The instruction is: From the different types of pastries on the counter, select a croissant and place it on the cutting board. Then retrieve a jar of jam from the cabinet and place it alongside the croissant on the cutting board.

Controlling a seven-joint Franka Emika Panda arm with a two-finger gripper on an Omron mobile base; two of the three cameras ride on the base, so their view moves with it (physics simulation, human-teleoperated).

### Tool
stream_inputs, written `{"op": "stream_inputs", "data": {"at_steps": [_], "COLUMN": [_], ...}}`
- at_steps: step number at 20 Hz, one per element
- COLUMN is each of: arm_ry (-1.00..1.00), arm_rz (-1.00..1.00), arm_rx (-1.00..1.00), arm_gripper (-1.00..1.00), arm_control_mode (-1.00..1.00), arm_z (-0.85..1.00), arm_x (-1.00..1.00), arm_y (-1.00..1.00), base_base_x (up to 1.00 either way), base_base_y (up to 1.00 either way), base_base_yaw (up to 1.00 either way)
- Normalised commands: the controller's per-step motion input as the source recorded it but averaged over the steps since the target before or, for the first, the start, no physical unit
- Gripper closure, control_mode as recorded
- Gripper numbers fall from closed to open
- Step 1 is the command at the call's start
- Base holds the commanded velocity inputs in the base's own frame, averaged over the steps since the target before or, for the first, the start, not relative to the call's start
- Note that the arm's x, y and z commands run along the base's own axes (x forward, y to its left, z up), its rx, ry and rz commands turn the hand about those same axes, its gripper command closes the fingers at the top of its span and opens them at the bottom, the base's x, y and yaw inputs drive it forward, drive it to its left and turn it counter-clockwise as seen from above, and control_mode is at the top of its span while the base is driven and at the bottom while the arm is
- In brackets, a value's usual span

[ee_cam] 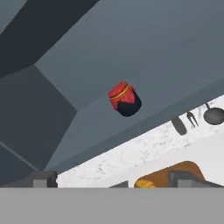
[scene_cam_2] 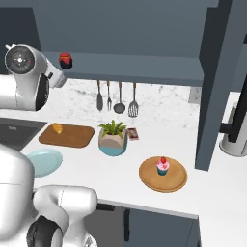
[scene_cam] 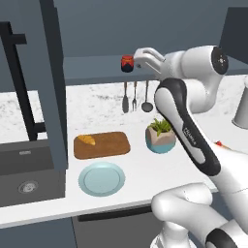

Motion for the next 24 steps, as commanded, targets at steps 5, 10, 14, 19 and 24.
{"op": "stream_inputs", "data": {"at_steps": [5, 10, 14, 19, 24], "arm_ry": [-0.28, -0.05, 0.01, 0.0, -0.21], "arm_rz": [0.21, 0.26, 0.26, 0.31, 0.31], "arm_rx": [0.0, 0.0, 0.0, -0.07, -0.23], "arm_gripper": [-1.0, -1.0, -1.0, -1.0, -1.0], "arm_control_mode": [-1.0, -1.0, -1.0, -1.0, -1.0], "arm_z": [0.17, 0.17, 0.39, -0.09, -0.28], "arm_x": [0.09, 0.62, 0.83, 0.42, 0.0], "arm_y": [-0.37, -0.31, -0.34, -0.19, 0.06], "base_base_x": [0.0, 0.0, 0.0, 0.0, 0.0], "base_base_y": [0.0, 0.0, 0.0, 0.0, 0.0], "base_base_yaw": [0.0, 0.0, 0.0, 0.0, 0.0]}}
